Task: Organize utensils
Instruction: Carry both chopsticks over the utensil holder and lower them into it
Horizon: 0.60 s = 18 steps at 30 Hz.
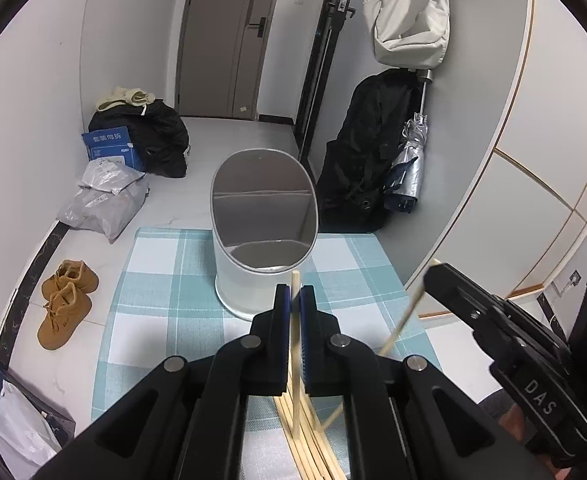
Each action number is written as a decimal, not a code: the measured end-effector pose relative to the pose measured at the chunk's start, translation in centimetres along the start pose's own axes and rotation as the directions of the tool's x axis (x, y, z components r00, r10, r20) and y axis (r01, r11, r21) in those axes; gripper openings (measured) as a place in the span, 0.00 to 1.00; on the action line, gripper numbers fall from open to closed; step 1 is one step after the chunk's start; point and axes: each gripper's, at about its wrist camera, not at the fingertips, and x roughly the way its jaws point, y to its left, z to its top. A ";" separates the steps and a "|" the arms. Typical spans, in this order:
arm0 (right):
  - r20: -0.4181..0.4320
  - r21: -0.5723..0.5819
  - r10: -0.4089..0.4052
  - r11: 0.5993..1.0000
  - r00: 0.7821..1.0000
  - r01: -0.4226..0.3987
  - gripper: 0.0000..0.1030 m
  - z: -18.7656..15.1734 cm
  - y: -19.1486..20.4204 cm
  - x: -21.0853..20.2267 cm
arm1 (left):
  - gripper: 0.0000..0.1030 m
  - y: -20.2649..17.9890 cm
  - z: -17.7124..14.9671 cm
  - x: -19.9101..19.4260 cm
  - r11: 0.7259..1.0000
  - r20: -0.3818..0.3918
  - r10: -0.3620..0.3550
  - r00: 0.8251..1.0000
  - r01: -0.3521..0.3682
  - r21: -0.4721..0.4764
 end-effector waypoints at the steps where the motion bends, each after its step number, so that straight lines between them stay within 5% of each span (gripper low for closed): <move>1: 0.001 0.000 0.004 1.000 1.000 -0.004 0.05 0.2 0.1 0.1 | 0.01 0.0 0.2 0.0 1.000 -0.005 -0.006 1.000 0.006 0.001; 18: 0.050 -0.034 0.068 0.997 0.996 -0.066 0.05 9.8 1.3 1.4 | 0.01 0.5 9.6 -2.1 0.999 0.051 -0.044 0.998 0.043 0.010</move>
